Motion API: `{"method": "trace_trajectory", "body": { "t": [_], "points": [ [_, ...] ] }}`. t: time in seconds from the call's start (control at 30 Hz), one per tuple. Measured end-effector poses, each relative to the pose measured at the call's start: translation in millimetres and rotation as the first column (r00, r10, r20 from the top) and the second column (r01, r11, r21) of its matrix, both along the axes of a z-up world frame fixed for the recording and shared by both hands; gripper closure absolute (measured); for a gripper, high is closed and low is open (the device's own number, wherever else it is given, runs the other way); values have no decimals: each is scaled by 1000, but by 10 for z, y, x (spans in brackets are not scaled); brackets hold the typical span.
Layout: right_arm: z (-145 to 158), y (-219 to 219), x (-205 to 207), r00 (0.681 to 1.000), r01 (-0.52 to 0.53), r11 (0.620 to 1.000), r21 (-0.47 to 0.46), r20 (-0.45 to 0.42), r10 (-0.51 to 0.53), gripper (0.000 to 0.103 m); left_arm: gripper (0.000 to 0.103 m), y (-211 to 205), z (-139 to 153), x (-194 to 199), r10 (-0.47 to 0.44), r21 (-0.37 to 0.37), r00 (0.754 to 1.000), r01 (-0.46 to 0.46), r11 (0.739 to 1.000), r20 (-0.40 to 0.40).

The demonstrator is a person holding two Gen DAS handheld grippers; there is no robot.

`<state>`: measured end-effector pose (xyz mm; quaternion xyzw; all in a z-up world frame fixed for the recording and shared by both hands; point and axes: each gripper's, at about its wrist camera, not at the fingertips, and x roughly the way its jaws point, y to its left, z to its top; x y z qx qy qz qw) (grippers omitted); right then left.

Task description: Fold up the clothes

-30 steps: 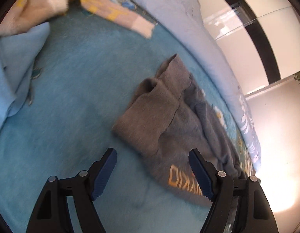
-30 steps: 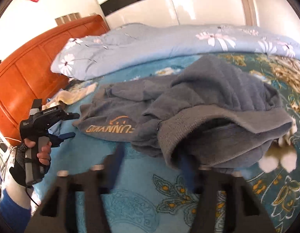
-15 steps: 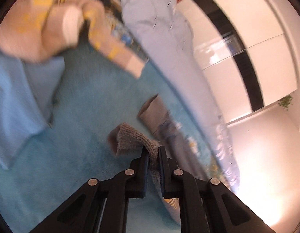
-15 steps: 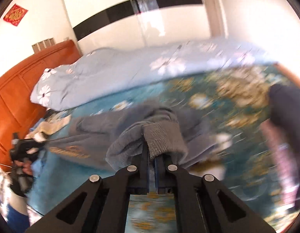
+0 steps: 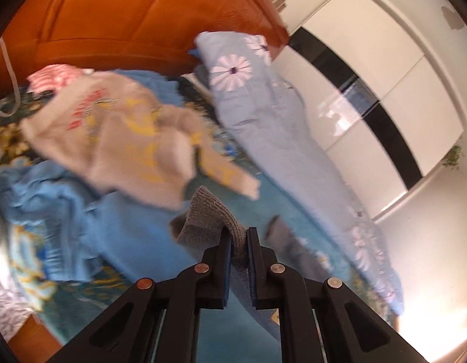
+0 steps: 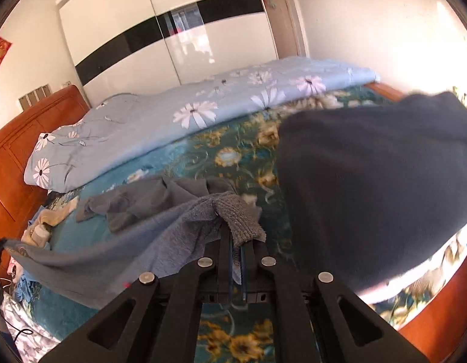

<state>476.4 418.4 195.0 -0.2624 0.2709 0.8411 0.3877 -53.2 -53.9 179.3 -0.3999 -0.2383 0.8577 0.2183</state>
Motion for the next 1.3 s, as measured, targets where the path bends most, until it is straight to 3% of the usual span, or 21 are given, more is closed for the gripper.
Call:
{"method": "trace_trajectory", "body": {
  "t": [0.1, 0.23, 0.53, 0.63, 0.77, 0.93, 1.03, 1.13, 1.2, 1.3],
  "points": [
    [-228, -57, 34, 997, -31, 999, -26, 73, 33, 99, 93, -190, -447, 84, -9, -55, 998, 13, 998, 69],
    [-501, -132, 144, 984, -52, 997, -55, 169, 60, 99, 93, -464, -882, 219, 14, -46, 987, -6, 999, 161],
    [-843, 13, 333, 973, 5, 991, -135, 230, 26, 96, 89, -689, -1288, 476, 20, -72, 970, -2, 997, 244],
    [-915, 30, 325, 968, 15, 989, -149, 251, 23, 93, 86, -764, -1321, 515, 2, -52, 969, 12, 999, 246],
    [-848, -69, 359, 952, 6, 993, -121, 304, 32, 85, 61, -916, -1176, 603, 8, -129, 982, 18, 991, 191],
    [-733, -314, 449, 921, 7, 999, -40, 390, 9, 84, 60, -885, -987, 439, -3, -202, 992, 29, 979, 127],
    [-502, -516, 162, 930, -104, 994, 37, 358, 84, 84, 60, -667, -910, 239, -71, -174, 991, 90, 981, 113],
    [-342, -690, -412, 920, -296, 952, 80, 292, 261, 82, 59, -459, -918, 76, -128, -177, 984, 149, 973, 126],
    [-385, -808, -823, 873, -420, 903, 96, 314, 373, 68, 59, -365, -931, 11, -153, -191, 978, 178, 965, 139],
    [-519, -989, -1360, 776, -575, 811, 110, 389, 497, 66, 59, -301, -908, -11, -190, -234, 974, 216, 948, 126]
  ]
}}
